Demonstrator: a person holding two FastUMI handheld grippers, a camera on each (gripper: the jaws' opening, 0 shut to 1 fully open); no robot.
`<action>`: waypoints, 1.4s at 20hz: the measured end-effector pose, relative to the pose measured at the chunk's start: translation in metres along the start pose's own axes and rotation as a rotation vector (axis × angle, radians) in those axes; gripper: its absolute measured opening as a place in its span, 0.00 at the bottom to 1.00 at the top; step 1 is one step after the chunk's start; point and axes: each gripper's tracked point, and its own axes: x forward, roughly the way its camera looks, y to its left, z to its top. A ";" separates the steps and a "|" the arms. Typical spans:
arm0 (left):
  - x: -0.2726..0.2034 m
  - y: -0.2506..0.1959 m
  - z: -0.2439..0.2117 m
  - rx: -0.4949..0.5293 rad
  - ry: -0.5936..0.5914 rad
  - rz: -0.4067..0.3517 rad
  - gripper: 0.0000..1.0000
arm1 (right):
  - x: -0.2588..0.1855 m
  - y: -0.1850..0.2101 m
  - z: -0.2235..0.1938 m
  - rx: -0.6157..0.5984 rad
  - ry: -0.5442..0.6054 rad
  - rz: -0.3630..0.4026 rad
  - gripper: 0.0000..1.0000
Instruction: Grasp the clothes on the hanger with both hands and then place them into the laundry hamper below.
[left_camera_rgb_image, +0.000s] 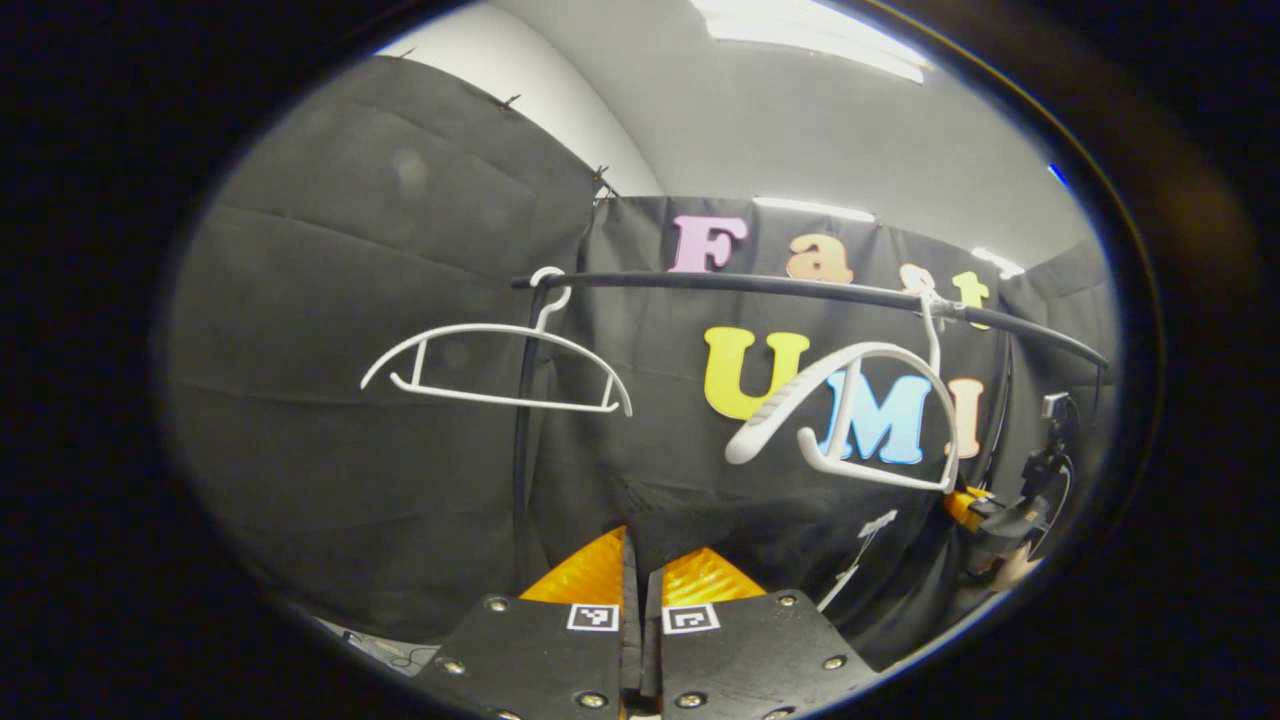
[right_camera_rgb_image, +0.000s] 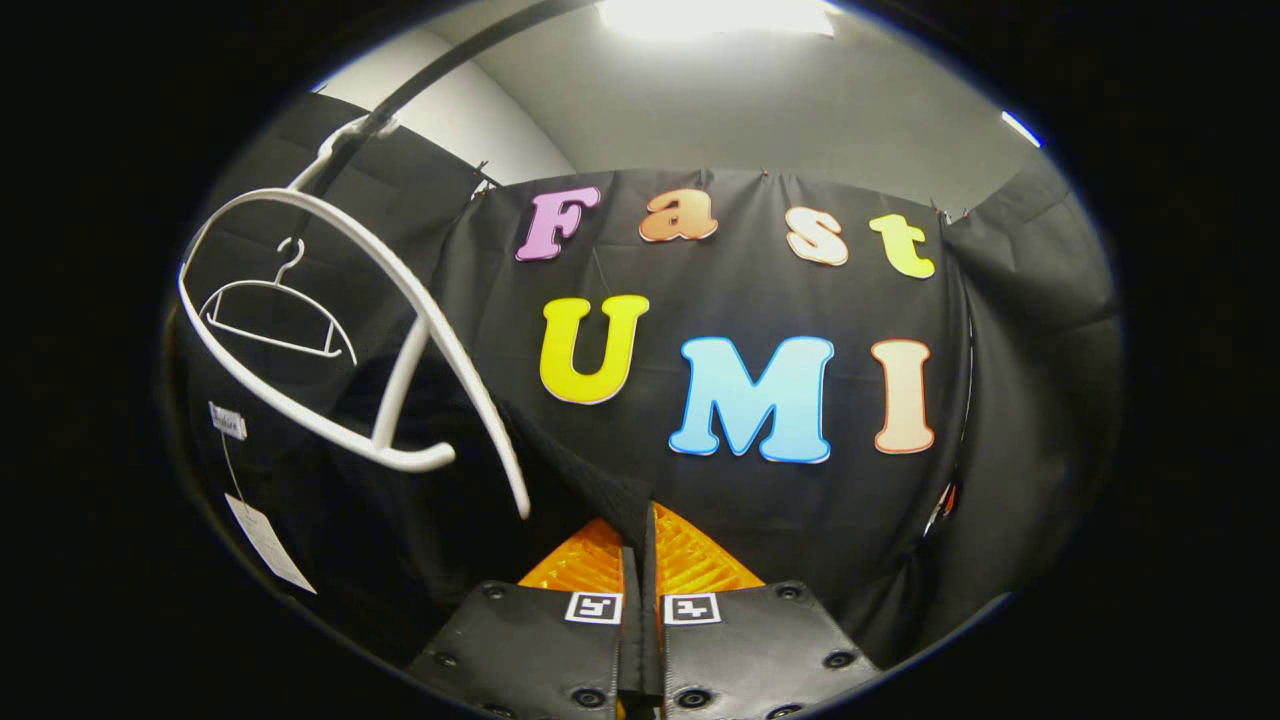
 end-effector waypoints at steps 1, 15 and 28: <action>0.000 -0.002 -0.008 0.001 0.020 0.004 0.01 | -0.003 0.001 -0.008 0.013 0.019 0.016 0.00; -0.067 -0.029 -0.100 0.064 0.178 0.226 0.01 | -0.081 0.012 -0.112 0.180 0.285 0.190 0.01; -0.103 -0.090 -0.183 0.163 0.357 -0.027 0.01 | -0.203 0.024 -0.156 0.256 0.509 0.149 0.01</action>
